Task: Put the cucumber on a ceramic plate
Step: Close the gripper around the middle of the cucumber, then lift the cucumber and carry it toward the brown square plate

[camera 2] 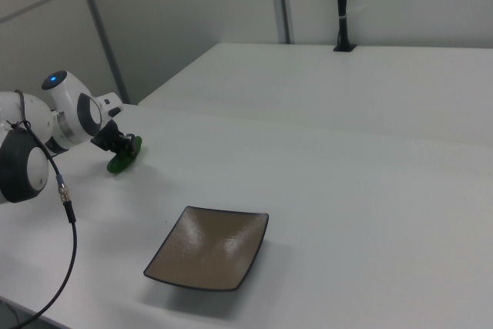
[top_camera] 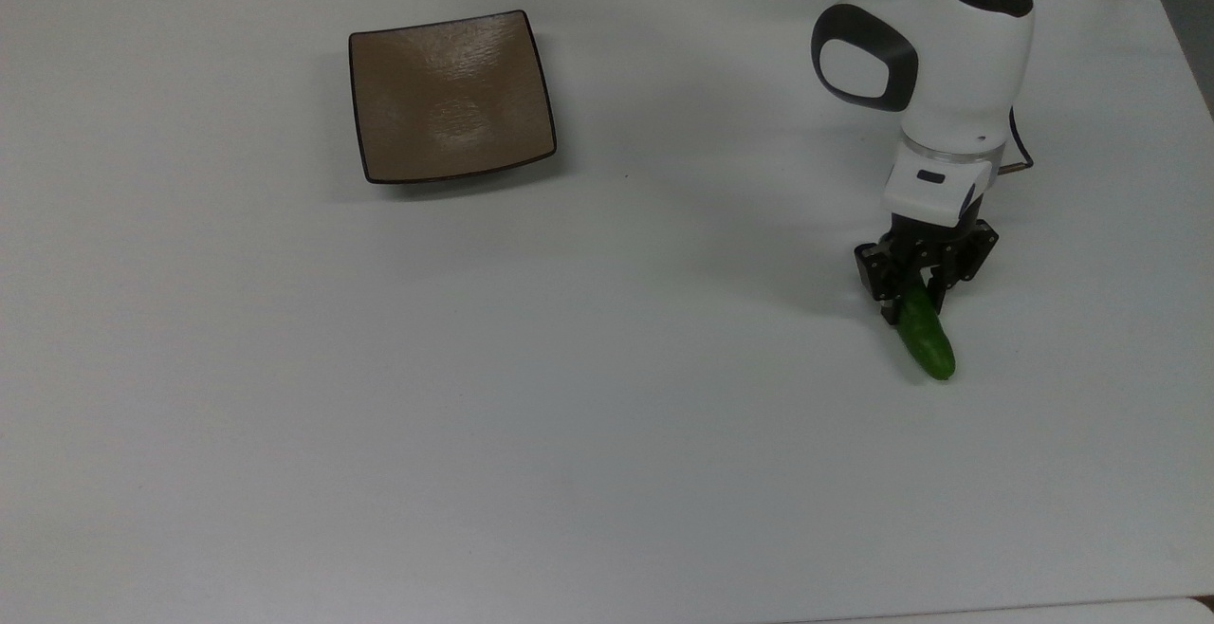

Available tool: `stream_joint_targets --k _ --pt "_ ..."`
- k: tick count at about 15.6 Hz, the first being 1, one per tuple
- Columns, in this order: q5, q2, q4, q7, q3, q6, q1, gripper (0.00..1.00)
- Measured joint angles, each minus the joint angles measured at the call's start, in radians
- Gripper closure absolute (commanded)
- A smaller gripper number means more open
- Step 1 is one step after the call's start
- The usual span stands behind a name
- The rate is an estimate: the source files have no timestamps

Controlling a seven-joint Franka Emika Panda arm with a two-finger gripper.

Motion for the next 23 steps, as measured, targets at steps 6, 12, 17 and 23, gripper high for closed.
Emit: stream_joint_targets --k 6,12,17,23 --pt "0.0 -0.006 0.001 0.002 0.001 0.0 -0.002 0.87" --pt "0.011 -0.123 -0.016 0.012 0.001 -0.061 -0.012 0.86" --pt "0.035 -0.303 -0.125 0.012 0.001 -0.144 -0.043 0.86" --pt "0.171 -0.454 -0.185 -0.069 0.0 -0.258 -0.123 0.86"
